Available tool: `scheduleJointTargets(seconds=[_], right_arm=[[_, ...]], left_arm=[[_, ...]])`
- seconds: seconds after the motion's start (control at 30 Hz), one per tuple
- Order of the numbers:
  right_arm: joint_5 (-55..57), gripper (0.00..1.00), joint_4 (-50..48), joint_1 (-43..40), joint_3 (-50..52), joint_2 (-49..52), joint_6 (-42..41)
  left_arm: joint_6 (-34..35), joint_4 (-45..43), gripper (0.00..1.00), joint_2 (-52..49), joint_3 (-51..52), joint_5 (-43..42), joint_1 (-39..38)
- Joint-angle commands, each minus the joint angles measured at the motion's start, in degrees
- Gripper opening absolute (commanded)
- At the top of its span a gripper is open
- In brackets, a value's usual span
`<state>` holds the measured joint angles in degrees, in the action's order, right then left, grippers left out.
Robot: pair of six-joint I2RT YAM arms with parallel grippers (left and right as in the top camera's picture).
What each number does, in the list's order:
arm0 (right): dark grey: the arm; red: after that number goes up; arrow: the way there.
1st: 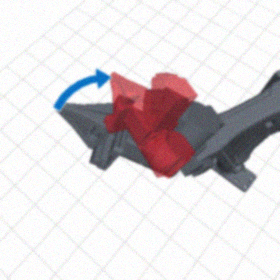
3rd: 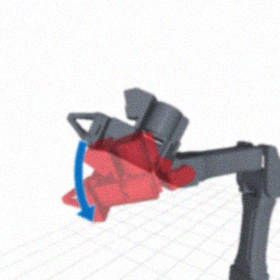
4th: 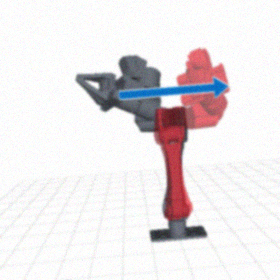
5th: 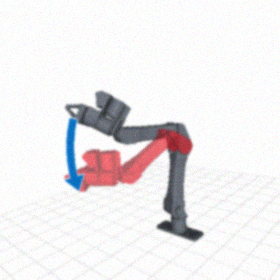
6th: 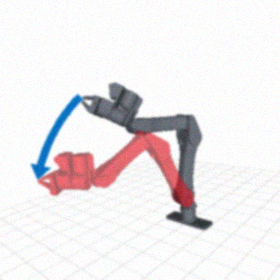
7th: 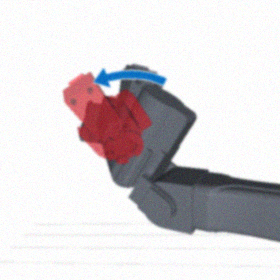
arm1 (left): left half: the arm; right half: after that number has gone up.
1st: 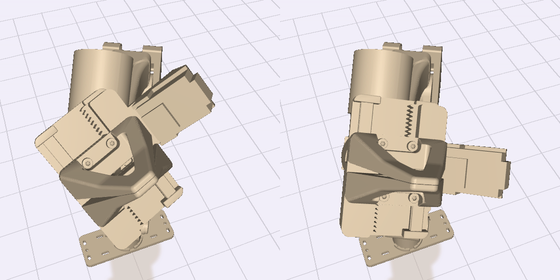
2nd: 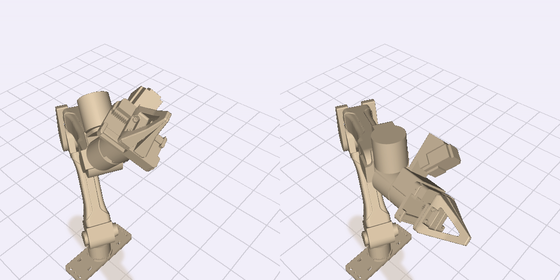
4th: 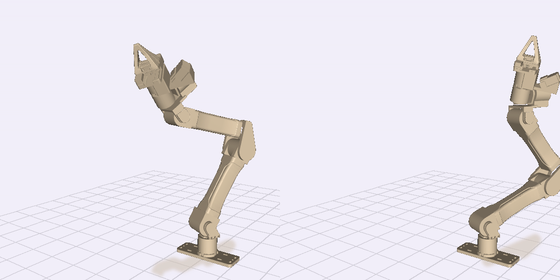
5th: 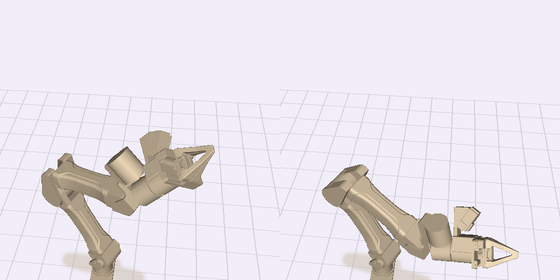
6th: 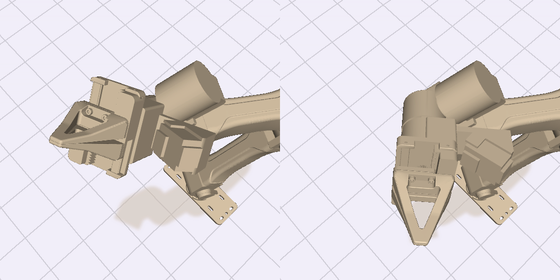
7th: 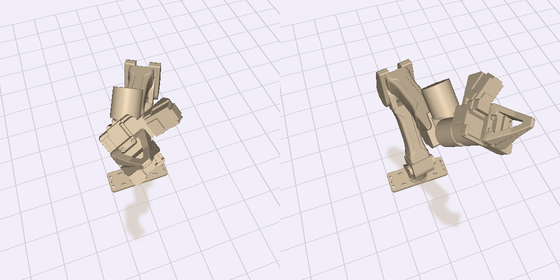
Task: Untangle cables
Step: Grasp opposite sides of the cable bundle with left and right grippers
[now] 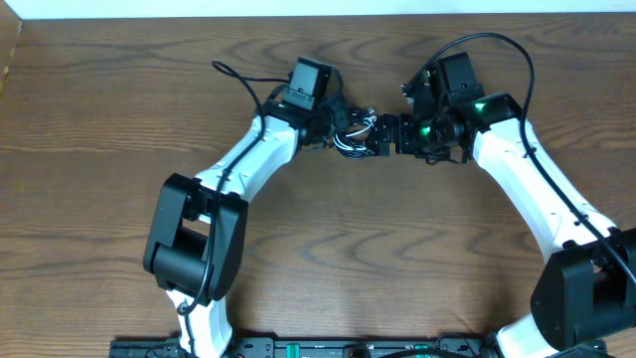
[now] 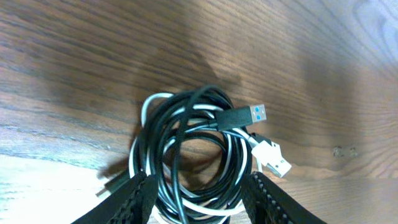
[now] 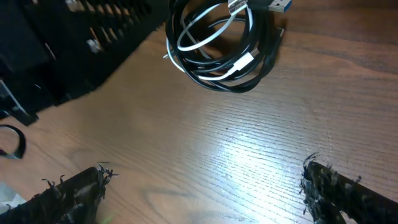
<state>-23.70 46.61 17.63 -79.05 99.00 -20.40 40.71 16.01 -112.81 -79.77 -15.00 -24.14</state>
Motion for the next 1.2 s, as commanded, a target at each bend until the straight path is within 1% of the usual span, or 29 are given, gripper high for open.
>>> scheduleJointTargets(seconds=[0.0,0.3,0.37,0.47,0.53,0.57,1.17], right_arm=[[-0.2,0.99,-0.1,0.5,-1.1,0.1,-0.4],[-0.2,0.99,0.0,0.5,-1.1,0.1,-0.4],[-0.2,0.99,0.0,0.5,-1.1,0.1,-0.4],[-0.2,0.99,0.0,0.5,-1.1,0.1,-0.4],[-0.2,0.99,-0.1,0.5,-1.1,0.1,-0.4],[-0.2,0.99,-0.1,0.5,-1.1,0.1,-0.4],[-0.2,0.99,-0.3,0.5,-1.1,0.1,-0.4]], left_arm=[[0.1,0.0,0.50,0.3,-0.7,4.6,-1.0],[0.2,-0.1,0.49,-1.7,-0.7,5.2,-1.0],[1.5,-0.1,0.49,-2.4,-0.7,4.7,-1.0],[1.6,-1.8,0.48,-2.5,-0.7,3.9,-1.0],[1.6,-2.8,0.41,-2.5,-0.7,3.9,-1.0],[1.6,-3.0,0.41,-2.5,-0.7,3.9,-1.0],[1.6,-2.4,0.41,-3.0,-0.2,4.1,-1.4]])
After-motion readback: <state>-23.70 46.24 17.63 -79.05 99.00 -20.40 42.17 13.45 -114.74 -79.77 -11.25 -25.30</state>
